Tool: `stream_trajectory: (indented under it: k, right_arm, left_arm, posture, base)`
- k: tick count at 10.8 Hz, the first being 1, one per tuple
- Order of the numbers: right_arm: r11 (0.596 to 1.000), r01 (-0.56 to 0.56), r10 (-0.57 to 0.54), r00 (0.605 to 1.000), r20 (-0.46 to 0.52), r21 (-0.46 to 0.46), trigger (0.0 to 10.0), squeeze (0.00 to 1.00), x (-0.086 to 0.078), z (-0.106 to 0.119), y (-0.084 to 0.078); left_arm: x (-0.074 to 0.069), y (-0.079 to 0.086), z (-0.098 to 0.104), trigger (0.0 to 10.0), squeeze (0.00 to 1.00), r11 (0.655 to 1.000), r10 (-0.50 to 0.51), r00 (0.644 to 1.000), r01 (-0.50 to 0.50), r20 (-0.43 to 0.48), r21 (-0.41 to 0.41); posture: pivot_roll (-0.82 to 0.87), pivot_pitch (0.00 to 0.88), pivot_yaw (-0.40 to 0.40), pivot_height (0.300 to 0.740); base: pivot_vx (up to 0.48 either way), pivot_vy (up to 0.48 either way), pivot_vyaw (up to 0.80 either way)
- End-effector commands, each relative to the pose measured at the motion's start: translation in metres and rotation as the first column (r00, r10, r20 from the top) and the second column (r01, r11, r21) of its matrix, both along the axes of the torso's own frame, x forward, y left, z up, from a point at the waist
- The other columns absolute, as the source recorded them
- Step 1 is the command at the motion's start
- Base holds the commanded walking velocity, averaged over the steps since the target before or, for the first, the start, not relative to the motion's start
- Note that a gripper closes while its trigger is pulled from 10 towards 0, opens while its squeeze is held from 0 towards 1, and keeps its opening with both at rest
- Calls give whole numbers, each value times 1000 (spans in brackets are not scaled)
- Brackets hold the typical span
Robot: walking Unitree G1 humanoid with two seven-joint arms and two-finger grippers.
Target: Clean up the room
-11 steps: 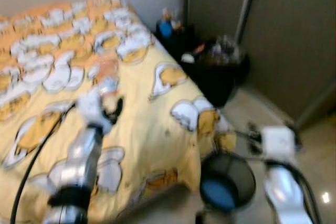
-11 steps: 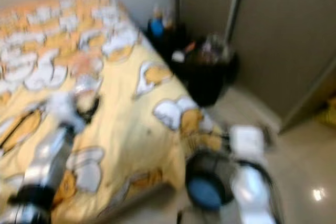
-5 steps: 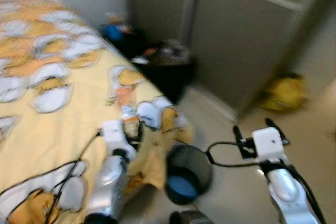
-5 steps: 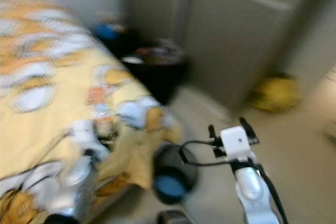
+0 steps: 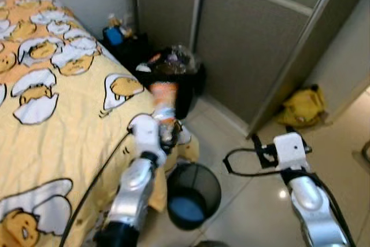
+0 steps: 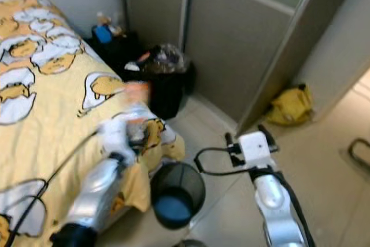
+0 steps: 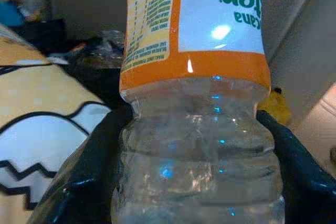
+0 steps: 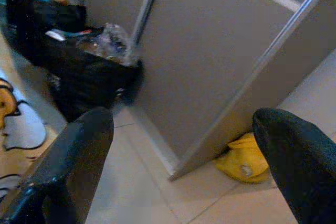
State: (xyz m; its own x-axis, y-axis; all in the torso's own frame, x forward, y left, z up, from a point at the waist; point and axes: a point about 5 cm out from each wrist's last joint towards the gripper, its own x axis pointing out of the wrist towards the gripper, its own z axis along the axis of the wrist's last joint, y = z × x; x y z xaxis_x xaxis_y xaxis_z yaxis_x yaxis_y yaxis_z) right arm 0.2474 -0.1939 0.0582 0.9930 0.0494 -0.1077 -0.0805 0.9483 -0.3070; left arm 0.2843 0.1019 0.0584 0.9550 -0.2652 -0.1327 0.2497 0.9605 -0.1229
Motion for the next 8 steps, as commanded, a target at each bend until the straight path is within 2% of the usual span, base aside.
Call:
stream_trajectory:
  k: [1, 2, 3, 4, 6, 8]
  right_arm:
    - [1000, -8, 8, 1000, 22, 6, 10000, 0, 0, 1, 3]
    - [1000, -10, 10, 1000, 25, -1, 10000, 0, 2, 1, 6]
    - [1000, -10, 10, 1000, 27, 5, 10000, 0, 2, 0, 6]
    - [1000, 2, -2, 1000, 18, 10, 10000, 0, 0, -5, 6]
    - [1000, 0, 0, 1000, -15, 31, 10000, 0, -12, -14, 9]
    - [1000, -24, 24, 999, -23, 9, 10000, 0, -29, -13, 8]
  left_arm:
    - [1, 5, -6, 10000, 0, 999, 10, 999, -9, -31, 48]
    - [9, 18, -11, 10000, 0, 989, 83, 995, -74, -64, 128]
    - [12, 25, -13, 10000, 0, 987, 106, 991, -94, -88, 131]
    - [18, 29, -20, 10000, 0, 983, 103, 984, -78, -145, 169]
    - [29, 20, -37, 10000, 0, 980, 91, 963, -41, -255, 195]
    - [39, -4, -29, 10000, 0, 977, 50, 967, 5, -250, 215]
  posture:
    - [-225, 0, -36, 740]
    - [-230, 0, -22, 740]
    - [-232, 0, -14, 740]
    - [-234, 0, 0, 740]
    - [-258, 1, 0, 740]
    - [-336, 53, -3, 740]
  base:
    - [0, -420, 0]
    - [0, 0, 0]
    - [0, 0, 0]
    - [0, 0, 0]
    - [0, 0, 0]
    - [0, 0, 0]
